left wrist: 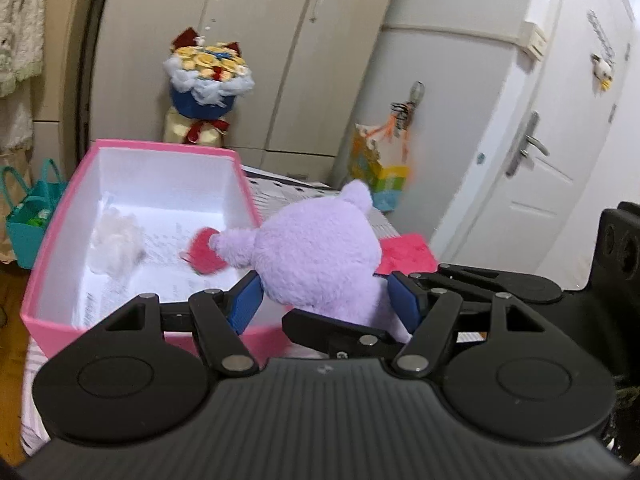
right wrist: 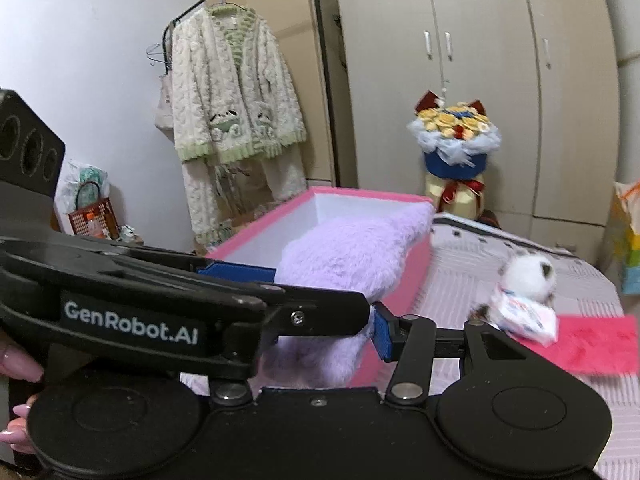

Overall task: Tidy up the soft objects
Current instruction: 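Carry the lilac plush over the pink box with the right tool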

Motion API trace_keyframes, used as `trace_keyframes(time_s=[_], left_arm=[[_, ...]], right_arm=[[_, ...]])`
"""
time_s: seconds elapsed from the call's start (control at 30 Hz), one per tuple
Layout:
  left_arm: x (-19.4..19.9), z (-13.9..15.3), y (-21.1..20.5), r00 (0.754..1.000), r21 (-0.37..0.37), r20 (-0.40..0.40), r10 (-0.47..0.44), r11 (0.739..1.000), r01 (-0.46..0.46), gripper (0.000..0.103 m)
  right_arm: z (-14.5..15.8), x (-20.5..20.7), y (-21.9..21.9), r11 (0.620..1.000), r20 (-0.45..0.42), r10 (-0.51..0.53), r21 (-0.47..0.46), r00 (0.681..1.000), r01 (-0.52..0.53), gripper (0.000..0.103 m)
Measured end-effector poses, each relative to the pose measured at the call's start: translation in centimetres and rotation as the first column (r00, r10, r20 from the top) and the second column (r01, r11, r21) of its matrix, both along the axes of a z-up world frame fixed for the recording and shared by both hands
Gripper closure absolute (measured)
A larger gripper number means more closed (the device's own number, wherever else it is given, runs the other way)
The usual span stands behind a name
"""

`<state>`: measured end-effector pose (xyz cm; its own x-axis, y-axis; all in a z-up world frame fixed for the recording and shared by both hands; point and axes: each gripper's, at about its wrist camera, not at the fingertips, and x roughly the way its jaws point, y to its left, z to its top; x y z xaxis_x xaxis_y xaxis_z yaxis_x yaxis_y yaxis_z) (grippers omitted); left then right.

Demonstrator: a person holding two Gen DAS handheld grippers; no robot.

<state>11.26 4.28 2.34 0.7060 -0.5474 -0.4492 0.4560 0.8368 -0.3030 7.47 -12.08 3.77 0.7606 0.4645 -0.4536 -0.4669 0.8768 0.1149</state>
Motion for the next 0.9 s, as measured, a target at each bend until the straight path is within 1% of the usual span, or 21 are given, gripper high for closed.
trace_keyframes(time_s=[0.13,0.27,0.33,0.43,0.47,0.53,0.57,0.6,0.67,0.73,0.83,0.9], left_arm=[[3.0,0.4,1.4,0.999,0.017,0.0,0.051,0.999,-0.051,0.035],[6.6,0.5,2.7,0.995,0.032,-0.019,0.097,0.995,-0.097,0.036],[8.9,0.5,3.4,0.993,0.029,-0.055,0.108,0.994,-0.107,0.036],[12.5,0.4,4.4,0.986,0.001,-0.13,0.104,0.994,-0.105,0.035],[13.7,0.3,4.6,0.982,-0.002,-0.154,0.106,0.994,-0.108,0.036],[15.5,0.0,4.9,0.976,0.008,-0.183,0.116,0.993,-0.116,0.038],[16.5,-0.2,5.0,0.972,0.02,-0.2,0.12,0.993,-0.118,0.041],[17.5,-0.6,5.1,0.966,0.026,-0.228,0.121,0.993,-0.118,0.041],[19.2,-1.3,5.3,0.949,0.015,-0.289,0.123,0.992,-0.124,0.041],[20.6,-1.9,5.6,0.94,0.023,-0.316,0.126,0.992,-0.125,0.041],[22.3,-2.8,5.6,0.927,0.034,-0.352,0.132,0.991,-0.128,0.041],[23.0,-3.2,5.4,0.924,0.051,-0.357,0.139,0.99,-0.13,0.042]], right_arm=[[-0.1,3.1,1.6,0.999,-0.002,0.034,0.022,0.999,-0.034,0.048],[-0.3,6.9,3.3,0.997,-0.022,0.061,0.05,0.998,-0.06,0.048],[-0.4,9.1,4.0,0.996,-0.05,0.081,0.048,0.996,-0.078,0.048],[-0.2,11.8,4.9,0.996,-0.079,0.089,0.012,0.993,-0.089,0.048],[-0.2,12.9,5.1,0.996,-0.098,0.091,0.014,0.991,-0.09,0.048],[-0.4,15.2,5.1,0.994,-0.169,0.103,0.042,0.98,-0.097,0.048],[-0.7,16.4,5.0,0.994,-0.21,0.106,0.056,0.972,-0.096,0.048],[-0.9,17.6,5.0,0.994,-0.252,0.102,0.066,0.962,-0.088,0.048],[-1.4,19.1,5.2,0.994,-0.303,0.105,0.073,0.947,-0.087,0.048],[-2.0,20.6,5.5,0.994,-0.34,0.105,0.075,0.934,-0.085,0.048],[-2.8,22.5,6.1,0.994,-0.388,0.111,0.051,0.915,-0.099,0.048],[-3.3,22.8,7.0,0.99,-0.387,0.124,-0.018,0.914,-0.142,0.048]])
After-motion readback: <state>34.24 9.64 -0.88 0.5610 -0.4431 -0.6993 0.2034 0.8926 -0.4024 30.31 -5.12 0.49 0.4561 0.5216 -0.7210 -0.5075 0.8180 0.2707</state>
